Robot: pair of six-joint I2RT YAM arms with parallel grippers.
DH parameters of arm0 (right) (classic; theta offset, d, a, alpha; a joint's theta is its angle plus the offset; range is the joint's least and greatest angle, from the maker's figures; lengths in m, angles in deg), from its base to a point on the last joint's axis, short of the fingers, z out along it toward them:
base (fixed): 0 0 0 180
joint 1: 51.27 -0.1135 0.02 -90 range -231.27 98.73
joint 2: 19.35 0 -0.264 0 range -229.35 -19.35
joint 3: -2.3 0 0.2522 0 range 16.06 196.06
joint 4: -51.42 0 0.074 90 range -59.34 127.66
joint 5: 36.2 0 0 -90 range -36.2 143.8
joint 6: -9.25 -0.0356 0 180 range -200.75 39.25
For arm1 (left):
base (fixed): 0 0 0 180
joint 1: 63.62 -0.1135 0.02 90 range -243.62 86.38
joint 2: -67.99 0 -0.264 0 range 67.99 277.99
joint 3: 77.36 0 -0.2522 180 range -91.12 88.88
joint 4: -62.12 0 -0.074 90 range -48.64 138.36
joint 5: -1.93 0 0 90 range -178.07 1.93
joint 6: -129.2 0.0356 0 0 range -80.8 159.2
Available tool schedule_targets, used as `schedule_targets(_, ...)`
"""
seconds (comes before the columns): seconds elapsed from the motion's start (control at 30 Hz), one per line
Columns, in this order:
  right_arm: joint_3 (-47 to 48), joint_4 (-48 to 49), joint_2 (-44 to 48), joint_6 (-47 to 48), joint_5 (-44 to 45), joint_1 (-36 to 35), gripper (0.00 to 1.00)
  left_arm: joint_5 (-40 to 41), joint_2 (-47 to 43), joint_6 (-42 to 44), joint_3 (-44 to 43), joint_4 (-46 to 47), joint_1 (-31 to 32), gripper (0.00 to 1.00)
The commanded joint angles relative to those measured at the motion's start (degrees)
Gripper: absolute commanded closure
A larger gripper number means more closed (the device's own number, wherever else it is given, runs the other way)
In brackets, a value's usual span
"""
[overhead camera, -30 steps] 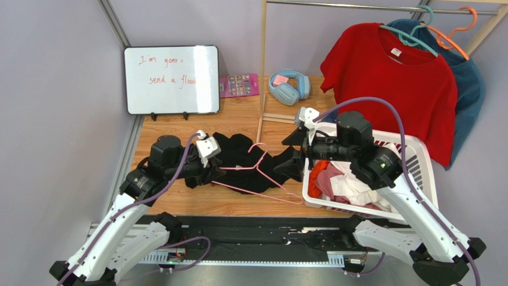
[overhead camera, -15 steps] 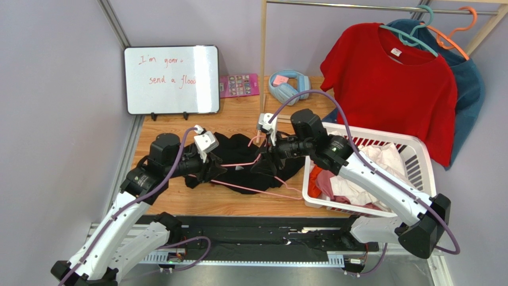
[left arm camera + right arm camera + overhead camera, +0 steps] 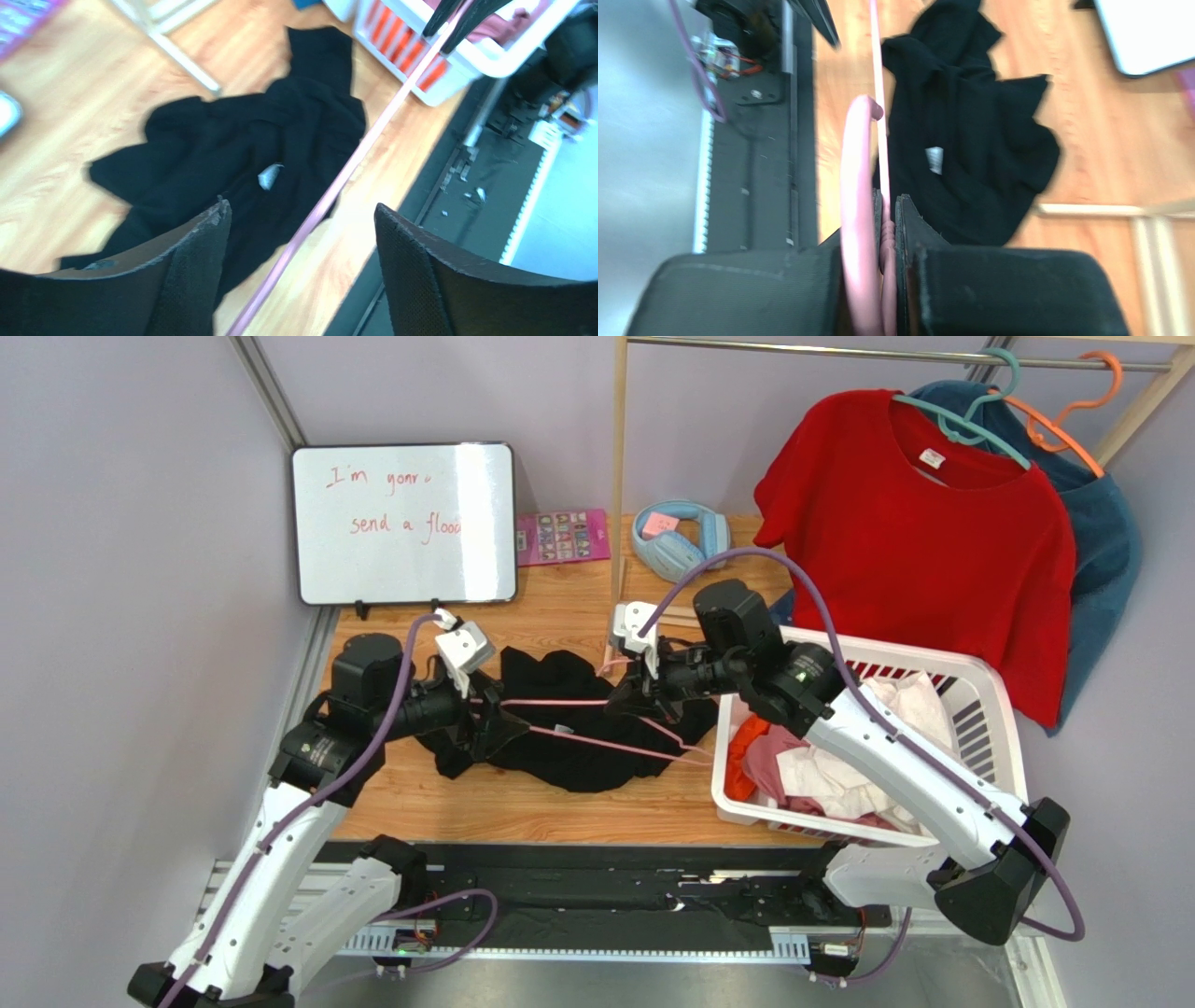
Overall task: Place the t-shirt on the hanger
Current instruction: Pick up the hanger from the clothesline.
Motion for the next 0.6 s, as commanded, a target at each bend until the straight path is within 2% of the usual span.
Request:
schedule_targets(0.0, 6.4, -9.4, 0.5, 14.7, 2.7, 4.5, 1.0, -2.2, -0.1, 3.8, -5.5, -4.1, -6.4, 0.19)
schedule_targets(0.07, 9.8, -15.5, -0.6, 21.2, 3.2, 4.7, 1.0, -4.5, 0.4, 6.1, -6.0, -5.9, -9.0, 0.19)
schedule_targets(0.2, 15.5, -24.1, -5.5, 30.3, 4.3, 4.7, 1.0, -9.3, 4.0, 20.3, -6.2, -12.3, -14.8, 0.24)
schedule_targets(0.3, 20.3, -31.8, -8.5, 36.9, 6.6, 4.7, 1.0, -11.7, 5.8, 26.1, -4.6, -12.8, -18.9, 0.27)
schedule_targets(0.4, 23.8, -37.1, -11.9, 39.6, 8.5, 4.7, 1.0, -13.2, 9.2, 37.1, -3.5, -15.2, -19.3, 0.33)
schedule_targets(0.43, 24.4, -37.5, -13.1, 39.4, 8.4, 4.7, 1.0, -12.8, 10.2, 42.1, -3.2, -15.2, -19.3, 0.37)
schedule_targets(0.57, 25.7, -37.7, -15.7, 38.4, 8.0, 4.7, 1.0, -13.8, 14.7, 55.2, -2.5, -16.2, -19.3, 0.41)
